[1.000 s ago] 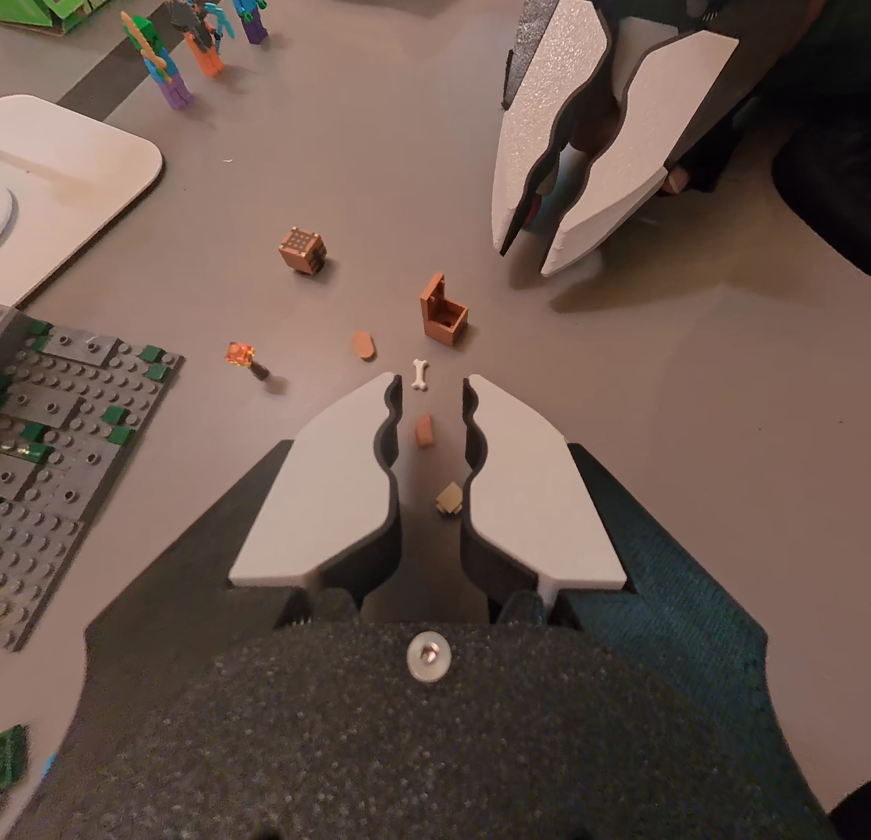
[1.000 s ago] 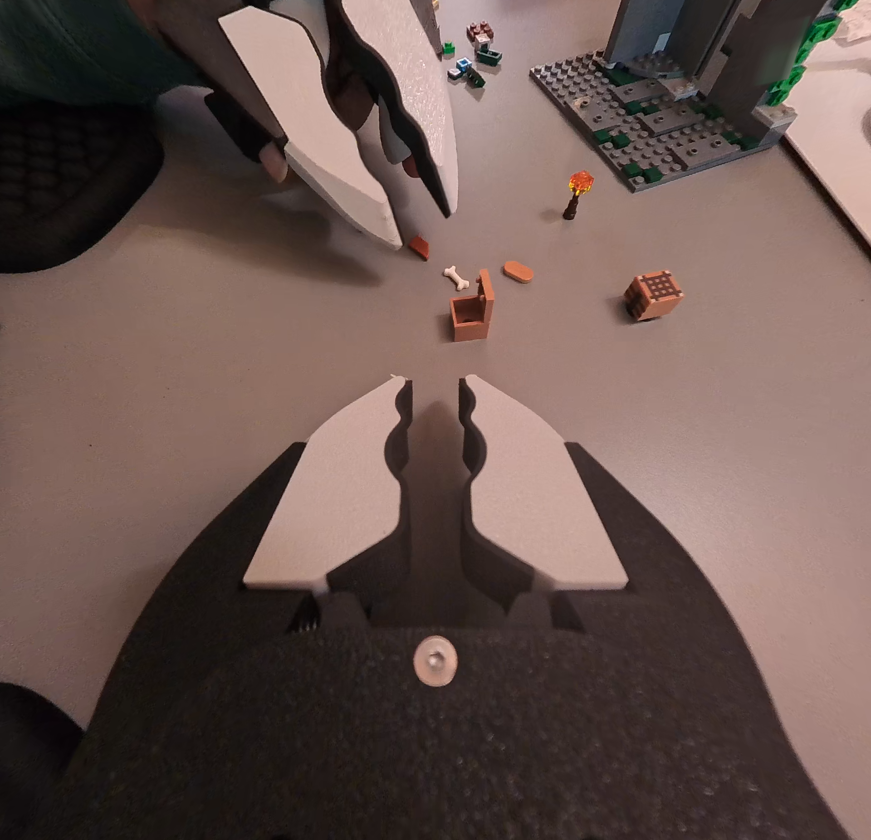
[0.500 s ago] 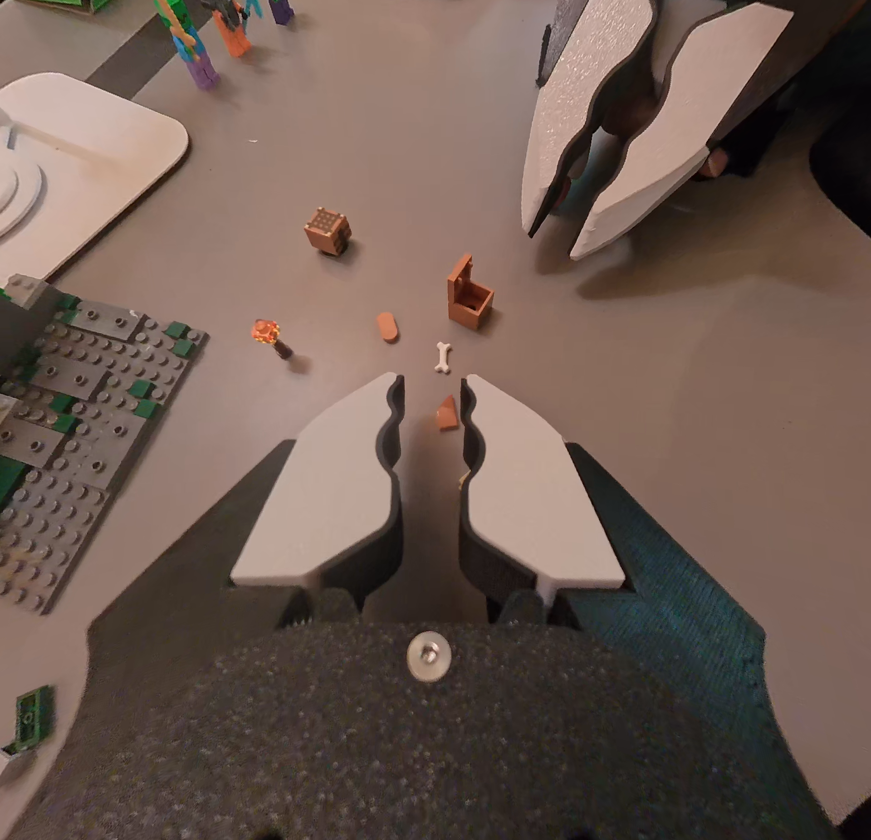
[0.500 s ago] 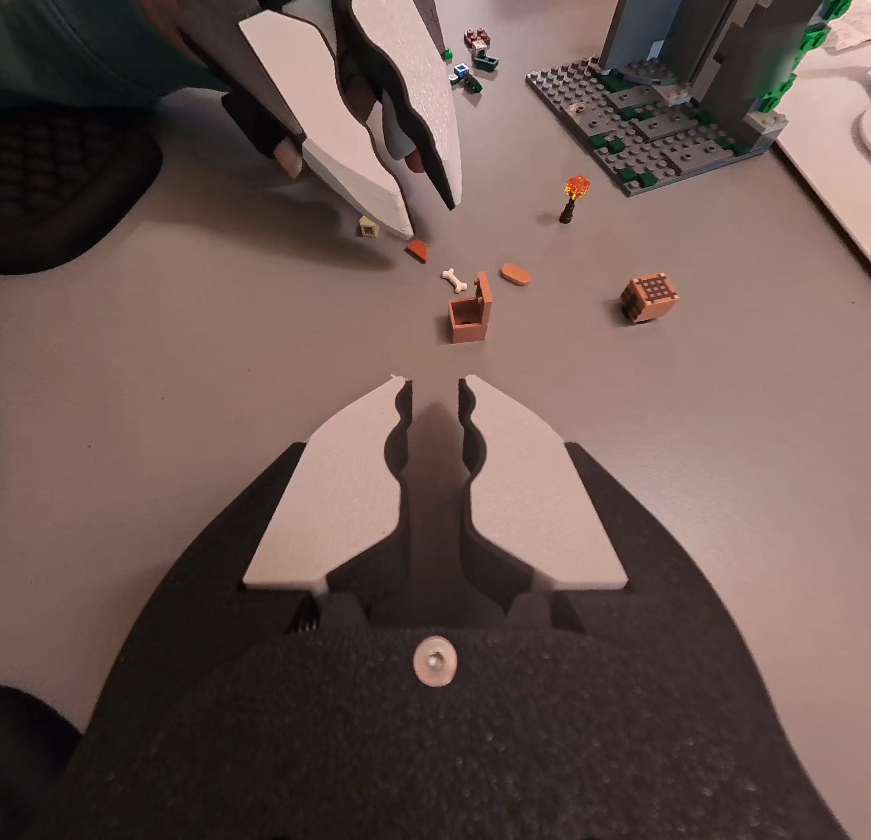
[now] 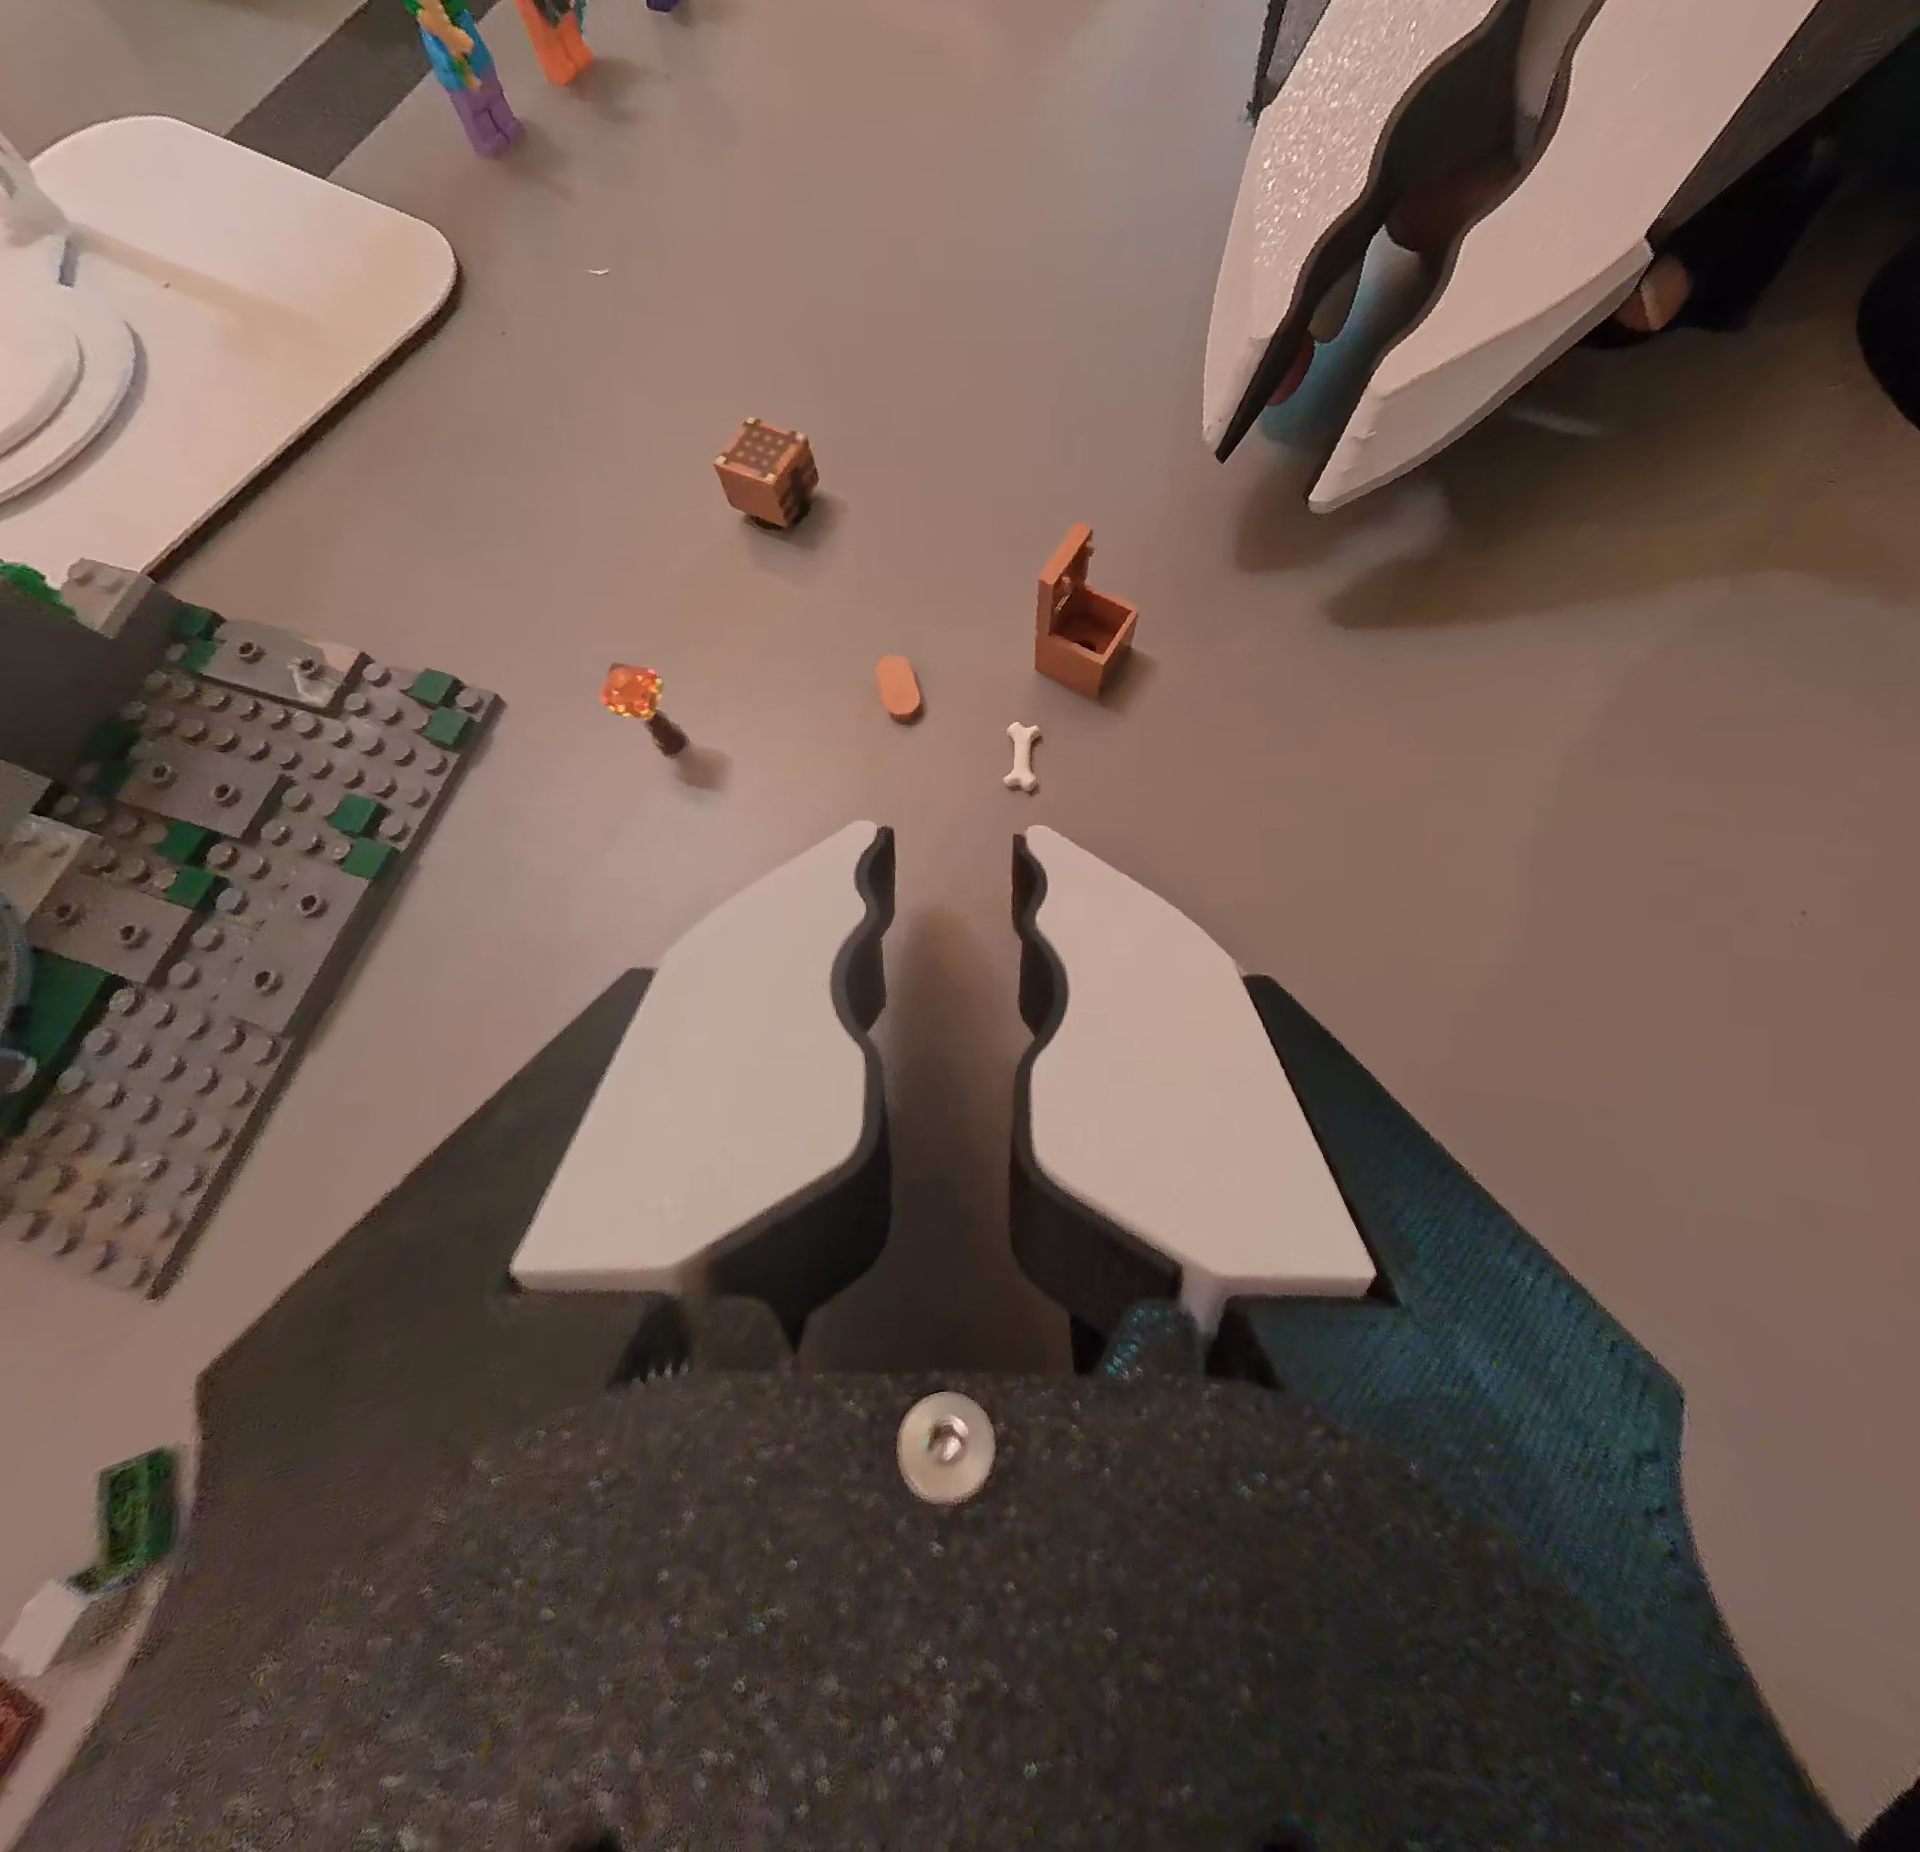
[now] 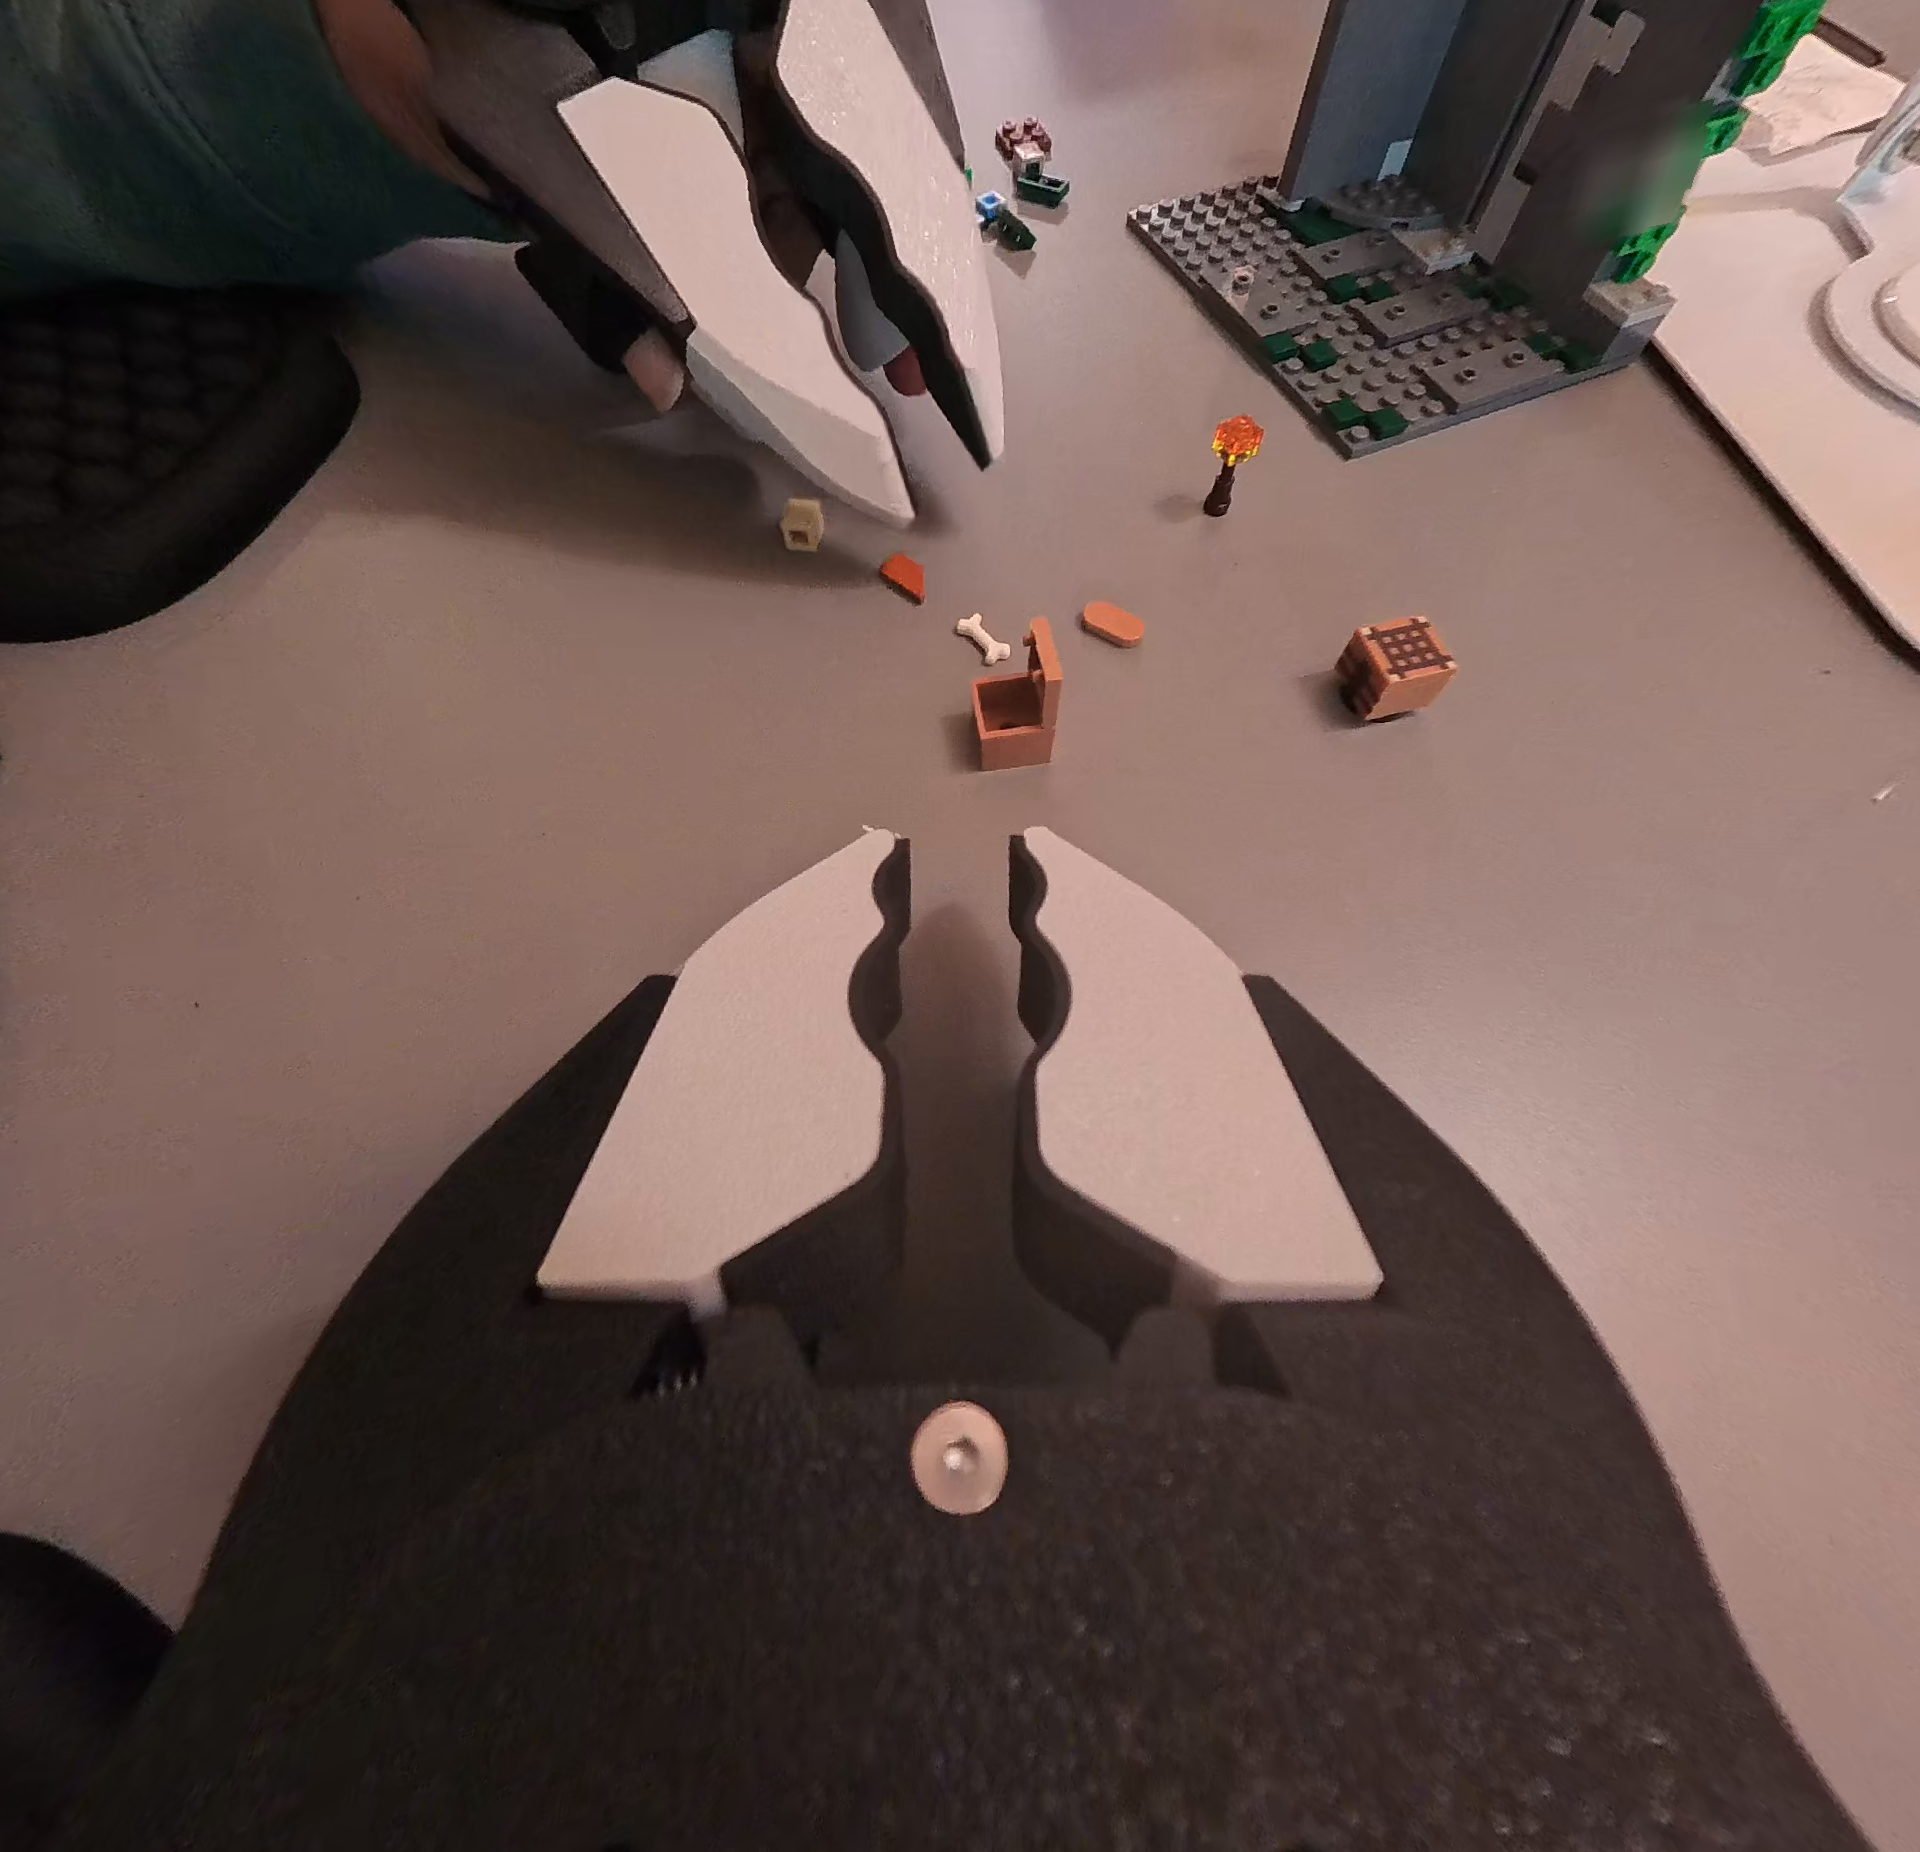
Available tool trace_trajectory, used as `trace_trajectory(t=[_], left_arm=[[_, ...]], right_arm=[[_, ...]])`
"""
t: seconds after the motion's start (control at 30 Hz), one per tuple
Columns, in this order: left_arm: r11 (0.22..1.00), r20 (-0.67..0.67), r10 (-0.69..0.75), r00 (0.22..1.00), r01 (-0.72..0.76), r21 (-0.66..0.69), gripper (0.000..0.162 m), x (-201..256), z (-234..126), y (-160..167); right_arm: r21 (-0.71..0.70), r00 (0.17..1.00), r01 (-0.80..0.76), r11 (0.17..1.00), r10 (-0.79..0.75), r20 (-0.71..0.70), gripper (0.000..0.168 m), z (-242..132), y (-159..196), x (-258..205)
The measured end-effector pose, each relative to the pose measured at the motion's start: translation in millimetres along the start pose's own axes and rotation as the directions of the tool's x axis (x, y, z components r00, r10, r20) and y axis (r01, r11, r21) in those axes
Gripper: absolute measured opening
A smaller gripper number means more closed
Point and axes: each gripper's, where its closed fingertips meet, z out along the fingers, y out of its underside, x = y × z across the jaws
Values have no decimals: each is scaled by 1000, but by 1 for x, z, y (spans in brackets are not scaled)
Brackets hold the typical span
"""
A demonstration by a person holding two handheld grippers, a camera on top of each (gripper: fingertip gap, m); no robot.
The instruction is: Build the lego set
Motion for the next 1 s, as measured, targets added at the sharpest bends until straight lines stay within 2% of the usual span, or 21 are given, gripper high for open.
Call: trace_trajectory(t=[0.23, 0.57, 0.83, 0.9, 1.0], left_arm=[[999, -48, 19, 999, -21, -43, 22, 0, -8, 10], [991, -107, 26, 994, -40, -131, 19, 19, 7, 12], [981, -101, -35, 994, 14, -192, 8, 17, 10, 13], [985, -78, -34, 996, 20, -172, 7, 11, 8, 11], [991, -93, -111, 989, 103, -88, 7, 4, -5, -2]], right_arm=[[4, 999, 20, 1000, -20, -33, 17, -4, -3, 3], [9, 999, 38, 999, -38, -36, 17, -5, -7, 0], [9, 999, 43, 999, -43, -34, 17, -5, -8, -2], [9, 998, 46, 999, -46, -36, 17, -5, -8, -2], [11, 998, 48, 999, -47, -40, 17, -6, -8, -2]])
